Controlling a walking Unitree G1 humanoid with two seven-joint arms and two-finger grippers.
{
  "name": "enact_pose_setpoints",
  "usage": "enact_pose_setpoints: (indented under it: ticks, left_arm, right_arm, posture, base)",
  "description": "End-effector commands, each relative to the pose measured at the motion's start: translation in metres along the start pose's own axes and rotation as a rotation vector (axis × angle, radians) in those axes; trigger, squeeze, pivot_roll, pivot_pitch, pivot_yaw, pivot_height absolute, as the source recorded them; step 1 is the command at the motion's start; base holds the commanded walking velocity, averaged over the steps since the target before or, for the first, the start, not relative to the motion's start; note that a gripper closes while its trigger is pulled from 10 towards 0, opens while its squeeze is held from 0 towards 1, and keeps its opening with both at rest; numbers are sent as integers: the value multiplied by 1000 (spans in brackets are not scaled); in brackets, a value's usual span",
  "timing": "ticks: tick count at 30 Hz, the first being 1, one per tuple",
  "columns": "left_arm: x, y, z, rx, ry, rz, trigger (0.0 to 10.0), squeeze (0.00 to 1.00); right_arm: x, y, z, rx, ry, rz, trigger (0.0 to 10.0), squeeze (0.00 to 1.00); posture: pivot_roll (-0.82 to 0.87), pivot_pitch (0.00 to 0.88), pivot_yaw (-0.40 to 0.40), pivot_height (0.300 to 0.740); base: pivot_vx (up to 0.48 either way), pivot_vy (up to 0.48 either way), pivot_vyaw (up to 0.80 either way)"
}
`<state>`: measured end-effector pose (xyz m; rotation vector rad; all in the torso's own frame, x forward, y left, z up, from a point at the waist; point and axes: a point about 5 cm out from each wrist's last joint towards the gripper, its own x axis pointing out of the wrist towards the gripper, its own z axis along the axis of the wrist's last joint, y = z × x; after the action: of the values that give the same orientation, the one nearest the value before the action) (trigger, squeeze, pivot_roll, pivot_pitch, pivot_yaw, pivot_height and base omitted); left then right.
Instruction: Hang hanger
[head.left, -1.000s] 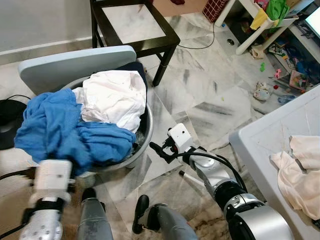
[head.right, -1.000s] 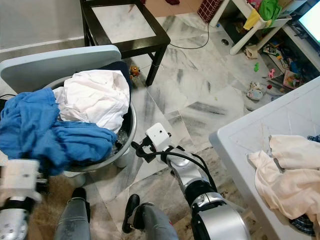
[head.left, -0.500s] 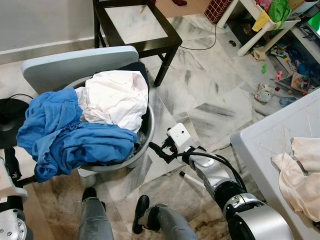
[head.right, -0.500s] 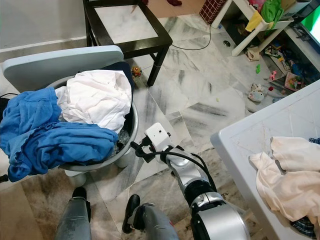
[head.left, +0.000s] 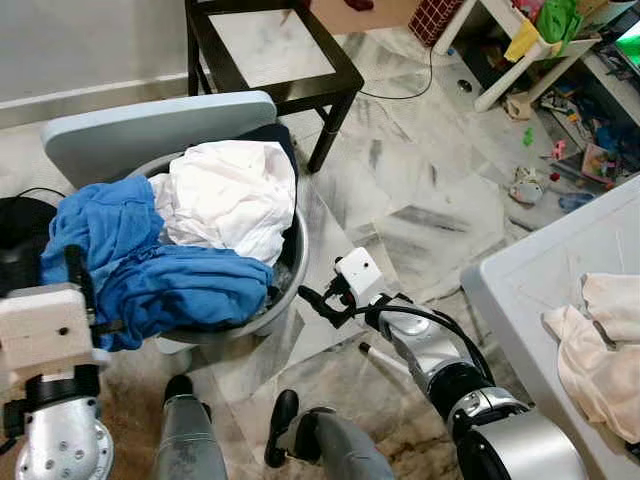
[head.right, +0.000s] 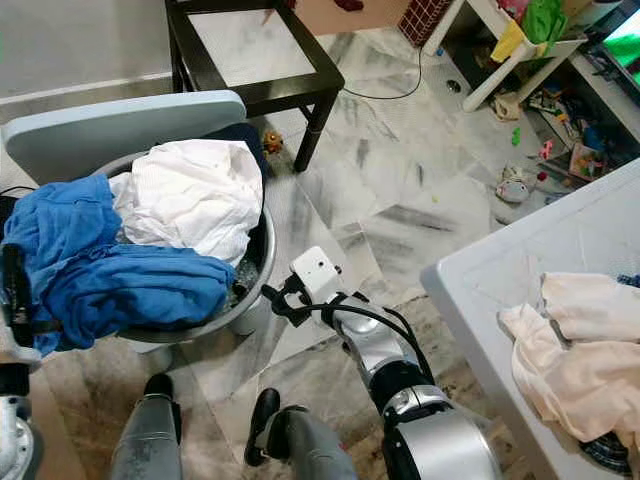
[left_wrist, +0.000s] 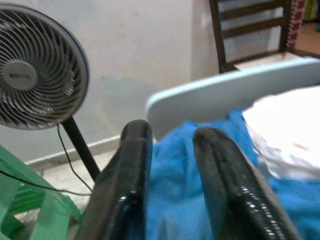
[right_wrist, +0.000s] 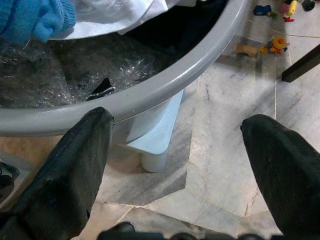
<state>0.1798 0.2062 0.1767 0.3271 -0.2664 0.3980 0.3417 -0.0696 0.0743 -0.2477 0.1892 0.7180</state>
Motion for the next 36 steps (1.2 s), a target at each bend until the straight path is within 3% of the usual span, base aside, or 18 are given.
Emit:
enact_pose_setpoints:
  ticks: [1, 3, 4, 5, 7, 10, 20, 25, 33, 36]
  left_arm:
    - [-10, -4, 0, -12, 15, -21, 10000, 1000]
    - [-17, -5, -3, -11, 38, -37, 10000, 1000]
    - [-32, -6, -10, -14, 91, -65, 10000, 1000]
    - [-32, -6, -10, -14, 91, -65, 10000, 1000]
    - [-49, -9, -15, -30, 138, -113, 10000, 1000]
    - [-60, -13, -18, -42, 174, -151, 10000, 1000]
    - [-77, -7, -26, 7, 230, -129, 10000, 1000]
    - [-82, -2, -37, 32, 275, -102, 10000, 1000]
    - [-77, 11, -50, 69, 306, -43, 10000, 1000]
    - [-67, 22, -60, 98, 299, -11, 10000, 792]
  right_arm:
    - [-7, -2, -15, 22, 47, -16, 10000, 0]
    - [-7, -2, -15, 22, 48, -15, 10000, 0]
    - [-7, -2, -15, 21, 50, -12, 10000, 0]
    - [-7, -2, -15, 21, 50, -12, 10000, 0]
    - [-7, -1, -16, 20, 54, -5, 10000, 0]
    - [-6, 3, -17, 19, 61, 12, 10000, 0]
    - [0, 14, -14, 16, 57, 54, 10000, 0]
    - [-1, 13, -16, 16, 64, 50, 10000, 0]
    - [-3, 11, -18, 19, 74, 37, 10000, 0]
    - [-2, 12, -18, 23, 71, 32, 10000, 0]
  posture:
    - [476, 389, -318, 740]
    - [476, 389, -318, 740]
    - [476, 389, -318, 740]
    - [476, 389, -318, 740]
    - [488, 404, -323, 740]
    - [501, 417, -332, 740]
    - [533, 438, -334, 740]
    - [527, 436, -329, 740]
    - [526, 424, -318, 740]
    - [526, 421, -313, 740]
  base:
    - [0, 0, 0]
    - [0, 0, 0]
    - [0, 0, 0]
    - [0, 0, 0]
    - [0, 0, 0]
    - [0, 0, 0]
    - [0, 0, 0]
    - [0, 0, 0]
    - [0, 0, 0]
    - [0, 0, 0]
